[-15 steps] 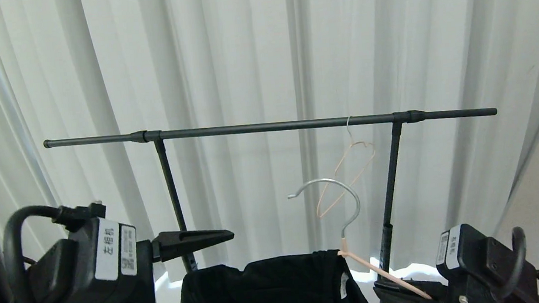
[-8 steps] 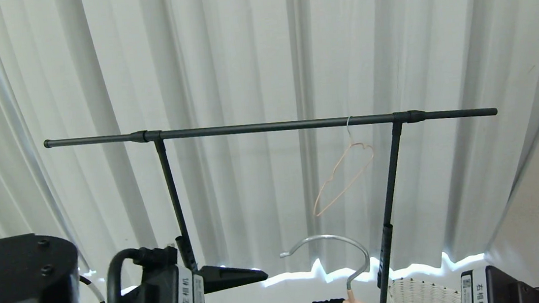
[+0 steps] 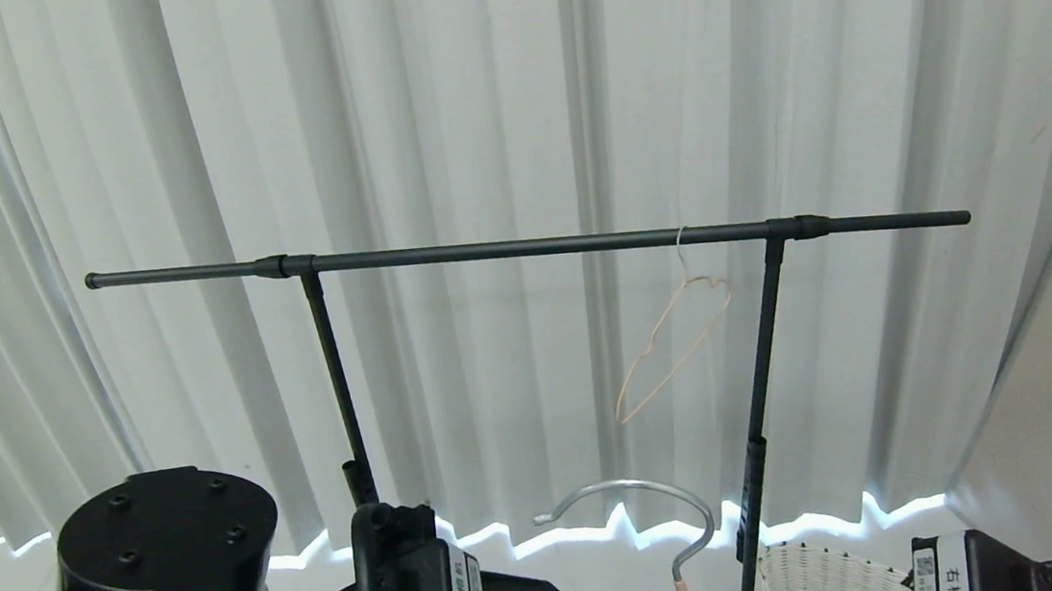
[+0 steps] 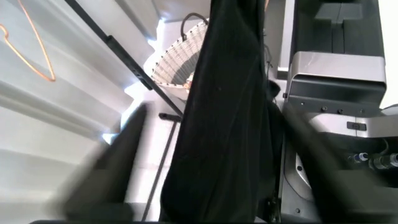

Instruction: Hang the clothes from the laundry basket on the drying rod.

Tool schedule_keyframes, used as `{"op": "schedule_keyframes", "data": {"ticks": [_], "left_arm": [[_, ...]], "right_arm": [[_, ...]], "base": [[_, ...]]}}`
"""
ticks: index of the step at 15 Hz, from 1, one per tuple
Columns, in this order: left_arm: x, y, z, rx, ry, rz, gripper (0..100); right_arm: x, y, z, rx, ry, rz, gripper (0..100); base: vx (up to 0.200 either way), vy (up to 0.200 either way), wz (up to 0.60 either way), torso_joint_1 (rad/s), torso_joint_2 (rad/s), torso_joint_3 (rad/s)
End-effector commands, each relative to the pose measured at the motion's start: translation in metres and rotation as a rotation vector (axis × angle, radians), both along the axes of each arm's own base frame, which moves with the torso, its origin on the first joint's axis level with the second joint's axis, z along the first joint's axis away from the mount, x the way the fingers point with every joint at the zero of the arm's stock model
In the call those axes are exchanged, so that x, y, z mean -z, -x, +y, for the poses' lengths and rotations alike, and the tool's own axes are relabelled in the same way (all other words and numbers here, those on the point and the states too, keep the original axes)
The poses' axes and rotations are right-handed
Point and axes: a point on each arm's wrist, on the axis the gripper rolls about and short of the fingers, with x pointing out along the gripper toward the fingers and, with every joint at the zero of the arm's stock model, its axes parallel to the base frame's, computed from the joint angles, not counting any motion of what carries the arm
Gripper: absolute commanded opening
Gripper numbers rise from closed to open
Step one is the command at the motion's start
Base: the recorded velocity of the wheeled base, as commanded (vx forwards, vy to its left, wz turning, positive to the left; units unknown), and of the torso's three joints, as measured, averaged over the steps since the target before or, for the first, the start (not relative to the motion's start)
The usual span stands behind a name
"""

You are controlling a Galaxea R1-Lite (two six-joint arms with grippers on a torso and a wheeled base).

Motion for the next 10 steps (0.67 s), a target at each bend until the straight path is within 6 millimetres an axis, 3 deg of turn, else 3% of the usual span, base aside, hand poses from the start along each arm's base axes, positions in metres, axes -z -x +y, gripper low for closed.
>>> {"op": "schedule_keyframes", "data": {"ticks": [1,8,9,10], "left_arm": [[0.0021,-0.0009,-0.0008,-0.002,-0.008,0.008,0],[0.0091,-0.0088,-0.001,-0.074,-0.054,0.005,0],[0.0092,-0.0092,-0.0008,-0.093,-0.062,-0.003,0],[0.0086,-0.009,-0.0005,-0.096,-0.061,-0.007,0]], "right_arm": [[-0.0002,0.0,0.0003,-0.001,-0.002,-0.001,0],[-0.0018,0.0005,-0.0024,0.023,-0.007,-0.017,0],[-0.0016,0.0004,-0.0025,0.025,-0.002,-0.023,100],[-0.0017,0.0004,-0.0025,0.027,-0.002,-0.023,100]], "base": [[0.0,0.0,0.0,0.0,0.0,0.0],[0.0,0.0,0.0,0.0,0.0,0.0],[0.0,0.0,0.0,0.0,0.0,0.0],[0.0,0.0,0.0,0.0,0.0,0.0]]}}
